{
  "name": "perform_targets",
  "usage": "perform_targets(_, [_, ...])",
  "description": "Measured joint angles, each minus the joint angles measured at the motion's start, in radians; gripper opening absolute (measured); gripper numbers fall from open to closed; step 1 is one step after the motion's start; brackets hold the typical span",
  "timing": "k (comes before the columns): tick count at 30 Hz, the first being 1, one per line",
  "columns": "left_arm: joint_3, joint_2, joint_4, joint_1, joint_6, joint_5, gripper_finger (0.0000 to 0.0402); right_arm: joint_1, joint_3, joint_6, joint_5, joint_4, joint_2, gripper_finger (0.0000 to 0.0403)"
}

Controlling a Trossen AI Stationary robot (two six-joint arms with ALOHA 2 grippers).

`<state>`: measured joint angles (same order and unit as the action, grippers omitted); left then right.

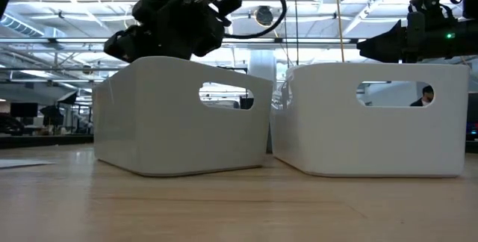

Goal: Pick & Place First Aid Supplies
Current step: Put the green pad into the gray bin, then put the green pad the gray bin

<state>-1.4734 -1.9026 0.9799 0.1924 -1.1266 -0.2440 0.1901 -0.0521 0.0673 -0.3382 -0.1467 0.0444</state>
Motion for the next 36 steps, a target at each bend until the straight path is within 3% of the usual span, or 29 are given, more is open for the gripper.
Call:
perform_targets(5, [0.002, 0.024, 0.035, -0.012, -0.022, -0.024, 0.0237, 0.000, 0.000, 0.000, 0.000, 0.000, 0.000, 0.0279])
perform_targets(11, [0.044, 0.164, 0.075, -0.014, -0.140, 0.066, 0.0284, 0.000, 0.000, 0.000, 0.000, 0.000, 0.000, 0.0279])
perform_targets(25, [0.413, 0.452, 0.063, 0.095, -0.461, 0.056, 0.0294, 0.000, 0.000, 0.000, 0.000, 0.000, 0.000, 0.0279])
perform_targets(32, [0.547, 0.474, -0.019, 0.130, -0.584, 0.039, 0.0294, 0.000, 0.000, 0.000, 0.000, 0.000, 0.000, 0.0279])
perform_targets(36, [0.552, 0.443, -0.058, 0.084, -0.567, 0.104, 0.0294, 0.000, 0.000, 0.000, 0.000, 0.000, 0.000, 0.0279])
